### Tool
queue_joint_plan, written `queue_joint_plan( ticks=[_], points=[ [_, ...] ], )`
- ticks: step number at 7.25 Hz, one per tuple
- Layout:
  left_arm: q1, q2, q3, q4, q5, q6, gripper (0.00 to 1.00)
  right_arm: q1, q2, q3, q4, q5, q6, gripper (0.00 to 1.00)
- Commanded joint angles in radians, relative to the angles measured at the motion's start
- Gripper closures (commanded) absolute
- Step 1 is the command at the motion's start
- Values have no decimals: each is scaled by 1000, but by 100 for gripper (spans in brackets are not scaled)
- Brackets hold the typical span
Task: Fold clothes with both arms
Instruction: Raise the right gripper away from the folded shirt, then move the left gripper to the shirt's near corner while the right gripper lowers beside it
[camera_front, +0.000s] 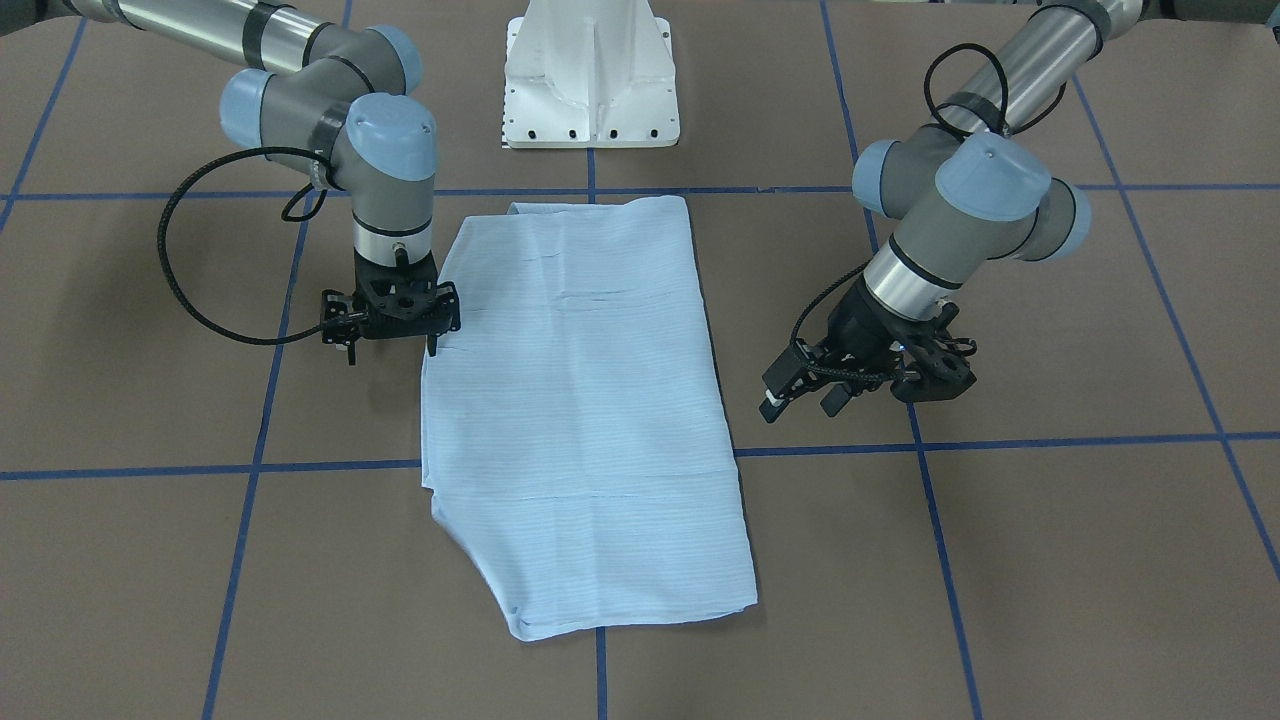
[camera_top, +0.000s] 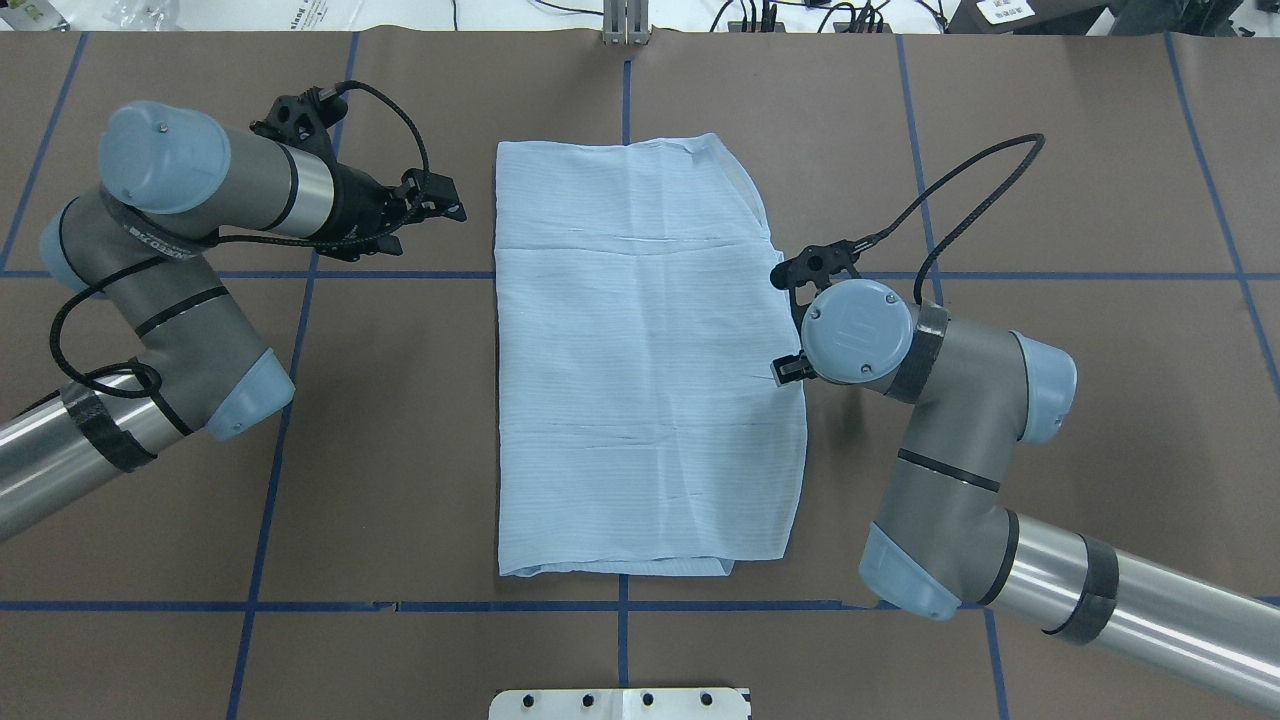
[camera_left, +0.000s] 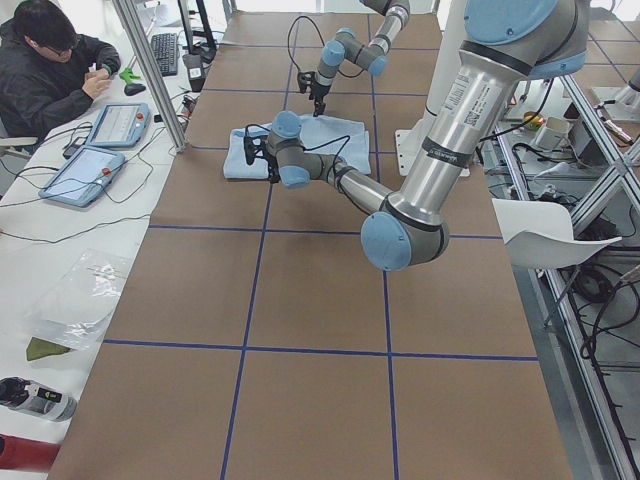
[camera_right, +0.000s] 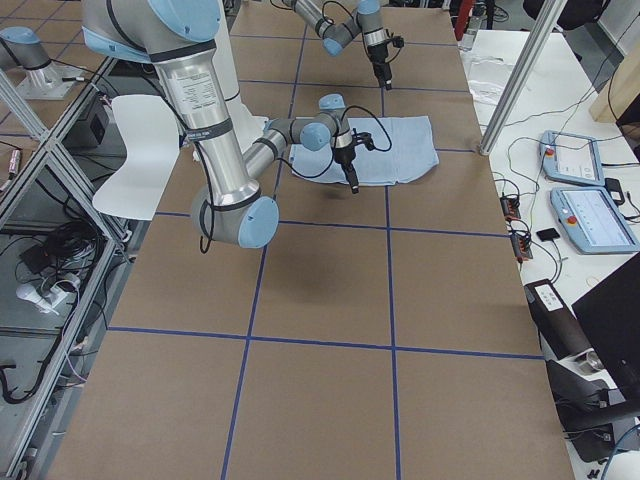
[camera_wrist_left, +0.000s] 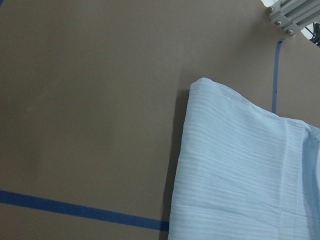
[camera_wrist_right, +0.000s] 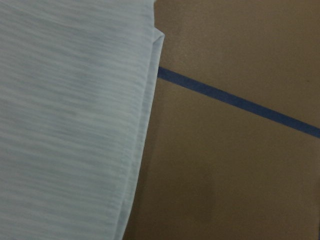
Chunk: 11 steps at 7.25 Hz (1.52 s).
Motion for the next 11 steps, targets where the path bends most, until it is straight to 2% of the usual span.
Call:
queue_joint_plan(
  ticks=[1,3,4,6,7,8,10,11],
  points=[
    [1,0,-1,0,0,1,0,25,-2,0,3,3,-4,0],
    [1,0,-11,2,-5,1,0,43,56,2,9,8,-19,0],
    [1,1,-20,2,0,1,0,50,63,14,46,65,-23,0],
    [7,12,-72,25,0,-9,0,56,19,139,49,177,4,0],
    [46,15,-142,107,-24,-23,0,56,-4,188,48,257,69,0],
    [113,17,-212,194,-18,-95,0,56,-15,218,48,279,140,0],
    [247,110,-327,198,23,-202,1,51,-60,287,58,320,249,0],
    [340,148,-362,198,93,-220,2,45,-63,298,61,333,283,0]
  ],
)
